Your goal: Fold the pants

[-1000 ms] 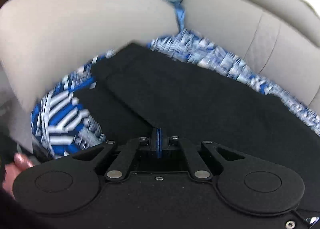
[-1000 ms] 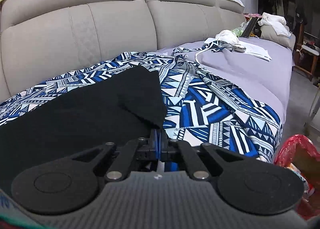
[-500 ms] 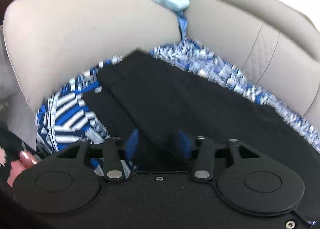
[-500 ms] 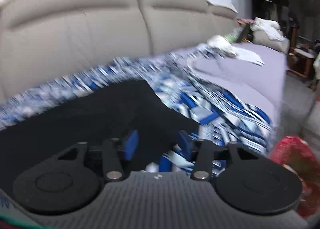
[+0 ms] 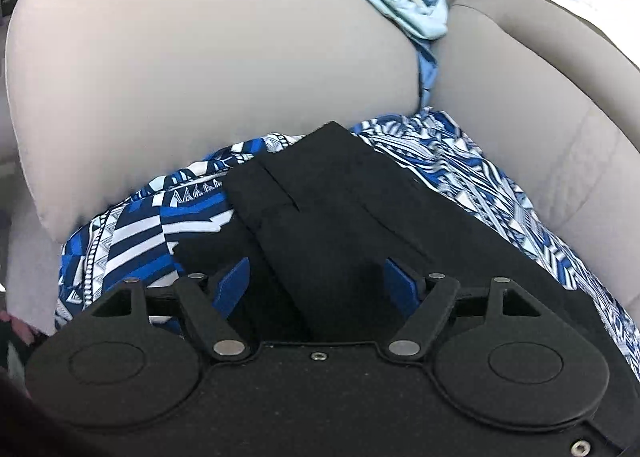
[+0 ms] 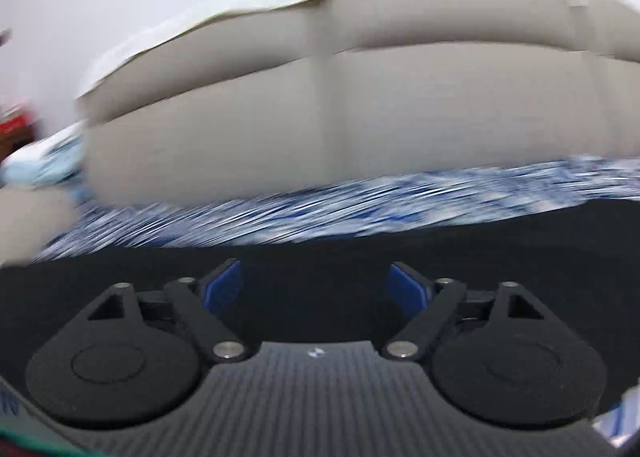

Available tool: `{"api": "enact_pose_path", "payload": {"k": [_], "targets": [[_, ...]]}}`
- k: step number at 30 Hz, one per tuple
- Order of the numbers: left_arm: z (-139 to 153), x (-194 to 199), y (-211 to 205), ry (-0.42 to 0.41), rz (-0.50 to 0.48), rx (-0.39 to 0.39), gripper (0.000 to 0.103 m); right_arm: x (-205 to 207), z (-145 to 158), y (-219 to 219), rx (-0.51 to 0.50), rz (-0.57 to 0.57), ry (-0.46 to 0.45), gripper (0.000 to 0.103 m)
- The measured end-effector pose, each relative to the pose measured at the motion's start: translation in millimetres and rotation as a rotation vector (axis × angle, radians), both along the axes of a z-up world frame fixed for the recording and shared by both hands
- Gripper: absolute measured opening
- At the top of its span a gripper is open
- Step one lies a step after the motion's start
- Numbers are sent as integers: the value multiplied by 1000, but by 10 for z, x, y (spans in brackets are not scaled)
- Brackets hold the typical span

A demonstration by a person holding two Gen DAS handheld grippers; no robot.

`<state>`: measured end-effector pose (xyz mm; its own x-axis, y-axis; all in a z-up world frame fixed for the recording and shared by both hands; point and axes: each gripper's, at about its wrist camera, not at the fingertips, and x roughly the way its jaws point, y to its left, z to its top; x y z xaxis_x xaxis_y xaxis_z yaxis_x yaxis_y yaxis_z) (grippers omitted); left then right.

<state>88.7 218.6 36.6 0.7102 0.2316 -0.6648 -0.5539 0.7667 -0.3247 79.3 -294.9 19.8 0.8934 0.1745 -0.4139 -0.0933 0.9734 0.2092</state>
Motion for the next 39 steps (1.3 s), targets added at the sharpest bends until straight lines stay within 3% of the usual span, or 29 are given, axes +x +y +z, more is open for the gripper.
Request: {"api": "enact_pose_path", "payload": {"k": [3, 8, 9, 14, 23, 24, 26, 28, 33, 39], "targets": [[-63, 68, 60, -7, 0, 6, 68, -90, -95, 706, -7, 160, 18, 90], [-65, 94, 103, 3, -14, 60, 7, -342, -218, 1757, -74, 333, -7, 91], [-37, 78, 115, -8, -21, 55, 4, -370, -235, 1907, -96, 352, -10, 91], [224, -98, 142, -88, -76, 56, 3, -444, -268, 2436, -148, 433, -25, 91], [478, -409, 233, -153, -116, 18, 3, -377, -213, 2675, -343, 374, -53, 91], [457, -432, 238, -144, -119, 27, 3, -391, -238, 2657, -365, 371, -51, 85], [371, -455, 250, -116, -122, 38, 3, -403, -255, 2641, -397, 339, -51, 61], [270, -463, 275, -89, -120, 23, 3, -460, -248, 2598, -427, 270, -75, 12], [114, -505, 293, -73, -120, -2, 4, -603, -211, 2533, -470, 193, -109, 8], [146, -637, 265, -98, -121, 7, 4, -869, -185, 2517, -483, 219, -72, 5]]}}
